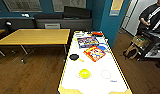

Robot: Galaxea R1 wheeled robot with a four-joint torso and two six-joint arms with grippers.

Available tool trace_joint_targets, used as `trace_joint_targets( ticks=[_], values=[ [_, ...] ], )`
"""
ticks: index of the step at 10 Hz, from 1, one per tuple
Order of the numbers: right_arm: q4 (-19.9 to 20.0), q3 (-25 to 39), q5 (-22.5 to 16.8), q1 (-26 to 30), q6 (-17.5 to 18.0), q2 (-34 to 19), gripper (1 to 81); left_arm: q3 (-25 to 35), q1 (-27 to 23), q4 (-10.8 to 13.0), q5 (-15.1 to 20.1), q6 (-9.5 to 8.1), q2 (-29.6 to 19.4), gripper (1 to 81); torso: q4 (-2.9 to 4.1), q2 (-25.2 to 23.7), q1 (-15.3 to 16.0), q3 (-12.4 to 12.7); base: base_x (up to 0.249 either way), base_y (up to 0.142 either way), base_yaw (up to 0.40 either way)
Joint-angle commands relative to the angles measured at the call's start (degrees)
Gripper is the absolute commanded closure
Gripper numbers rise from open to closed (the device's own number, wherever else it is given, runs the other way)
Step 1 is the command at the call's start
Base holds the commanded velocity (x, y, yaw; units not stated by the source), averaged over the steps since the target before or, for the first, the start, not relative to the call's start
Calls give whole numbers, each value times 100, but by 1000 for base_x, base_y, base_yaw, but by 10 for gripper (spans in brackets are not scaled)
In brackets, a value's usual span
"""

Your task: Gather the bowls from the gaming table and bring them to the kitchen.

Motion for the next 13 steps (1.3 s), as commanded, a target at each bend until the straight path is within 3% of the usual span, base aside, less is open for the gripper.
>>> trace_joint_targets(
  ticks=[1,4,7,8,11,13],
  values=[
    [-318,-573,-192,-178,-20,424,811,331,-1145,-16,494,-1027,-670,10,0,0,0,0,0,0,0],
    [-292,-1075,-227,-109,-11,732,811,340,-1743,-25,995,-1388,-556,10,0,0,0,0,0,0,0],
    [-300,-1110,-280,-20,-2,837,811,85,-2244,-7,1241,-2292,-293,10,0,0,0,0,0,0,0],
    [-308,-1137,-289,-3,-2,898,811,41,-2437,-7,1416,-2407,-188,10,0,0,0,0,0,0,0],
    [-309,-1145,-394,94,-11,996,811,-143,-3061,-7,1943,-2486,181,10,0,0,0,0,0,0,0],
    [-309,-1154,-447,129,-11,1039,811,-301,-3483,-16,2093,-2521,349,10,0,0,0,0,0,0,0]
  ],
)
